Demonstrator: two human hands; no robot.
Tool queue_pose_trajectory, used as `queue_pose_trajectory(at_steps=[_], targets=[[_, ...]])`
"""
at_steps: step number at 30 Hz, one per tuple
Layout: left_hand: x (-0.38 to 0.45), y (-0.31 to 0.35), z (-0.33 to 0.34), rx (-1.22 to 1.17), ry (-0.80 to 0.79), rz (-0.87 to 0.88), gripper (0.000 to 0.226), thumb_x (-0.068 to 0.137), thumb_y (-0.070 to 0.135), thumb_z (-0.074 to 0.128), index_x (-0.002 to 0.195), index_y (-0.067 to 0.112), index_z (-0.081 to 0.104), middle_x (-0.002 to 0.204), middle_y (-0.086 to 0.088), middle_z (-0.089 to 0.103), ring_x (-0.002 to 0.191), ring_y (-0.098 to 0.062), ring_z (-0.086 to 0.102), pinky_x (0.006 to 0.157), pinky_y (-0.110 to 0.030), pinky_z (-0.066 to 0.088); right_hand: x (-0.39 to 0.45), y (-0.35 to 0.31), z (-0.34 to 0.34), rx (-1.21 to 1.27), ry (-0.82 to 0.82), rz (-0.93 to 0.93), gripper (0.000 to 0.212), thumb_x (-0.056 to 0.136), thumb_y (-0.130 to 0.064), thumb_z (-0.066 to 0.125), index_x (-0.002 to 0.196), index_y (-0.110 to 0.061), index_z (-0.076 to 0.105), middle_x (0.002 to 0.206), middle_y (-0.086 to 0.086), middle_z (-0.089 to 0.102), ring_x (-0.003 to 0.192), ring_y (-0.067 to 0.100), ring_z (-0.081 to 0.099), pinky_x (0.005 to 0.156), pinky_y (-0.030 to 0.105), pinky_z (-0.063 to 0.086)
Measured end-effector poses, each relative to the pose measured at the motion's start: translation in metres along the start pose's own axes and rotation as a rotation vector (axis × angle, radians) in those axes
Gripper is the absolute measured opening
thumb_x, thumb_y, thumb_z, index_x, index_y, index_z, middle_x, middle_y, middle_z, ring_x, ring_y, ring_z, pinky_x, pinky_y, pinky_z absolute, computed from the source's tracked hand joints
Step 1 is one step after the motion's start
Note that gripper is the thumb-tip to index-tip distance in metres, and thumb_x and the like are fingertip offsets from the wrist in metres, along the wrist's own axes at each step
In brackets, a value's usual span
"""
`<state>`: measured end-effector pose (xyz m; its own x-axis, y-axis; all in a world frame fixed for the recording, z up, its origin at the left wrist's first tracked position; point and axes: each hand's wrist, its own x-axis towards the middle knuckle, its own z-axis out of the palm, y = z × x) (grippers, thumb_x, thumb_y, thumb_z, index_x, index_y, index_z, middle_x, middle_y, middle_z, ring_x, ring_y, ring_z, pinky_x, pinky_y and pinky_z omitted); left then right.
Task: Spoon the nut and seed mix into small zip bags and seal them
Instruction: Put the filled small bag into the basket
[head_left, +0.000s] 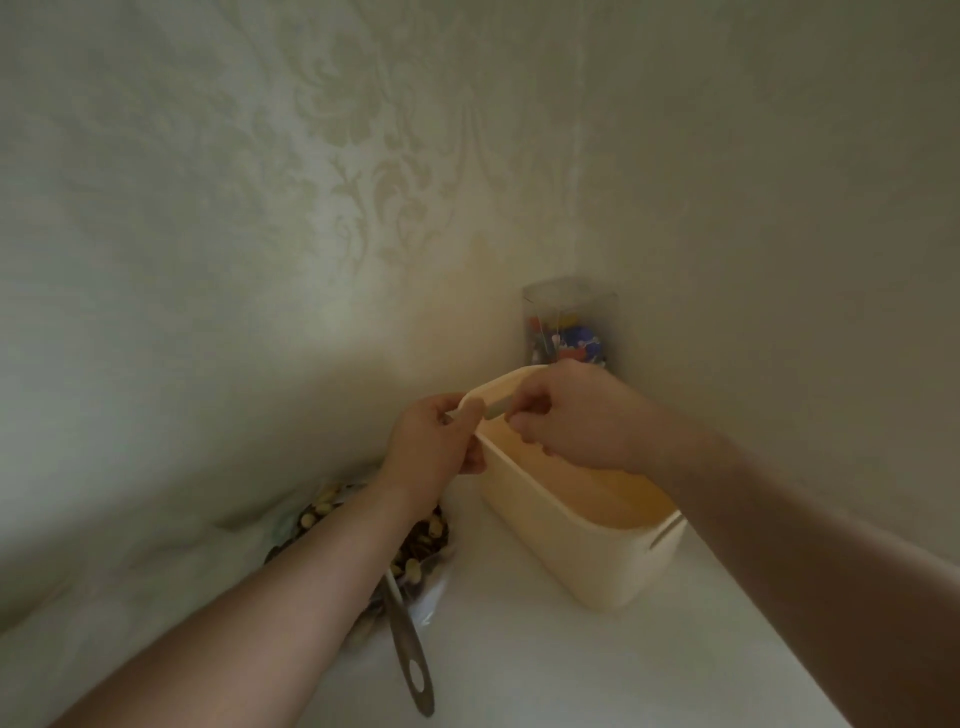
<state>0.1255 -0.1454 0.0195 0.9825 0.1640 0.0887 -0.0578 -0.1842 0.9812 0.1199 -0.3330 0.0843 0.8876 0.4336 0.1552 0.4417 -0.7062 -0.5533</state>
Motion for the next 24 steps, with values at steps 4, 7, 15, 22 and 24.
queue_pose_trajectory(at_steps=[4, 7, 15, 22, 24], targets=[[-0.021, 0.008, -0.029, 0.033, -0.047, 0.053, 0.026, 0.108, 0.027, 0.052, 0.130, 0.021, 0.064, 0.091, -0.010, 0.069, 0.071, -0.015, 0.065, 0.065, -0.029, 0.060, -0.006, -0.053, 0.019, 0.098, 0.163, -0.160, 0.015, 0.099, -0.028, 0.066, 0.095, -0.038, 0.075, 0.075, -0.019, 0.068, 0.069, -0.008, 0.062, 0.058, 0.010, 0.044], [-0.043, 0.003, -0.073, 0.184, -0.052, 0.200, 0.029, 0.096, 0.019, 0.054, 0.103, 0.041, 0.070, 0.094, 0.009, 0.075, 0.082, -0.012, 0.069, 0.074, -0.030, 0.059, -0.015, -0.090, 0.058, 0.244, 0.234, -0.272, 0.017, 0.099, -0.022, 0.066, 0.096, -0.033, 0.079, 0.084, -0.016, 0.074, 0.080, -0.002, 0.066, 0.067, 0.014, 0.051], [-0.084, -0.037, -0.224, 0.873, 0.094, 0.232, 0.026, 0.095, 0.019, 0.069, 0.097, 0.045, 0.074, 0.091, 0.021, 0.068, 0.086, 0.004, 0.061, 0.077, -0.018, 0.048, 0.013, -0.070, 0.179, 0.082, 0.221, -0.243, 0.015, 0.099, -0.025, 0.065, 0.105, -0.026, 0.079, 0.095, -0.009, 0.074, 0.088, 0.011, 0.066, 0.077, 0.028, 0.054], [-0.076, -0.077, -0.283, 1.274, 0.252, 0.356, 0.048, 0.086, 0.008, 0.073, 0.130, 0.026, 0.074, 0.114, -0.005, 0.067, 0.112, -0.035, 0.056, 0.103, -0.043, 0.045, 0.009, -0.072, 0.189, 0.094, 0.381, -0.320, 0.013, 0.096, -0.019, 0.068, 0.099, -0.023, 0.079, 0.086, -0.008, 0.073, 0.078, 0.009, 0.065, 0.070, 0.027, 0.057], [-0.070, -0.084, -0.282, 1.307, 0.266, 0.355, 0.046, 0.083, 0.010, 0.076, 0.127, 0.024, 0.074, 0.111, -0.007, 0.070, 0.109, -0.038, 0.062, 0.099, -0.045, 0.051, 0.004, -0.070, 0.195, 0.066, 0.367, -0.339, 0.013, 0.095, -0.017, 0.070, 0.099, -0.024, 0.080, 0.085, -0.012, 0.072, 0.077, 0.004, 0.064, 0.071, 0.016, 0.053]])
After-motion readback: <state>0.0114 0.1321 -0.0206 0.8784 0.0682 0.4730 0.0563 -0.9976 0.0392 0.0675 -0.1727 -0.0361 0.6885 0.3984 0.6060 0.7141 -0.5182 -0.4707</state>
